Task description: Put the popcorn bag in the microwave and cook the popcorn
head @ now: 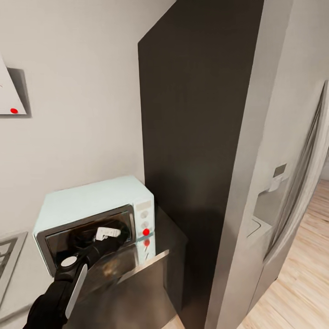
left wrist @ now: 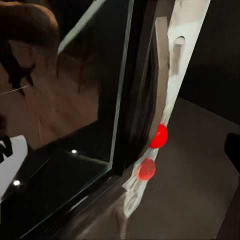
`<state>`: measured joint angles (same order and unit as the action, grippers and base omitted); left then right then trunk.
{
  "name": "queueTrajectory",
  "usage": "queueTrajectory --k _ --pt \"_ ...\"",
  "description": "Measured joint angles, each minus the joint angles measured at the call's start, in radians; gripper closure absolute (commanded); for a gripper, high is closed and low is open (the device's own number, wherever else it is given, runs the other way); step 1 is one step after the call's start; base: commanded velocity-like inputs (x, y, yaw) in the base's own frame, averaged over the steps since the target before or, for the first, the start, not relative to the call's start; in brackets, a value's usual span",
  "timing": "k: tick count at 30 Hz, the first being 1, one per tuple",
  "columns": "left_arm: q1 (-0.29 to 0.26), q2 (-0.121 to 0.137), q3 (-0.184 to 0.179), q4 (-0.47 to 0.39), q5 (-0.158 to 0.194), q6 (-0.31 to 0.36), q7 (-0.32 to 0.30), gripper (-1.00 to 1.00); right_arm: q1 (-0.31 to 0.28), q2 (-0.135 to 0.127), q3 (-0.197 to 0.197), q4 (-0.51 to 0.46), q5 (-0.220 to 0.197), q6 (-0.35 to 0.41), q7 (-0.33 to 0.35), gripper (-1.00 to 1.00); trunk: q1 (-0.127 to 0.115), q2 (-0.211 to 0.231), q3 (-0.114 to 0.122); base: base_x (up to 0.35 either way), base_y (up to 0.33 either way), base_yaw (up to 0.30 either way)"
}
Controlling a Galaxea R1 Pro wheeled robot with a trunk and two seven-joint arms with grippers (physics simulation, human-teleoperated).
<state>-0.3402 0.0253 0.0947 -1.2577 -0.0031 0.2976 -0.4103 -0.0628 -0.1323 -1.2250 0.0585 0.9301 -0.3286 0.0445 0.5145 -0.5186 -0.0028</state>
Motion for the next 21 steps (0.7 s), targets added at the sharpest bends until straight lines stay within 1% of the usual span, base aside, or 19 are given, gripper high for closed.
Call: queueTrajectory --k 3,13,16,21 --pt "0.0 0.0 0.0 0.001 0.0 -0.001 0.0 -1.0 0.0 0.0 0.0 0.0 0.0 0.0 0.0 -1.0 0.0 0.0 0.0 0.091 0.0 0.0" --pt "0.0 0.0 0.0 0.001 0.0 -0.002 0.0 -1.0 0.0 -0.005 0.0 -0.003 0.0 0.001 -0.001 -1.0 0.0 0.0 0.0 0.004 0.0 0.0" --pt "0.0 0.0 0.001 0.001 0.001 -0.002 0.0 -1.0 0.0 -0.005 0.0 -0.003 0.0 0.001 -0.002 -1.0 0.001 0.0 0.0 -0.197 0.0 0.0" --pt "0.0 0.0 0.002 0.001 0.001 -0.002 0.0 -1.0 0.0 -0.005 0.0 -0.003 0.0 0.001 -0.002 -1.0 0.001 0.0 0.0 -0.327 0.0 0.0"
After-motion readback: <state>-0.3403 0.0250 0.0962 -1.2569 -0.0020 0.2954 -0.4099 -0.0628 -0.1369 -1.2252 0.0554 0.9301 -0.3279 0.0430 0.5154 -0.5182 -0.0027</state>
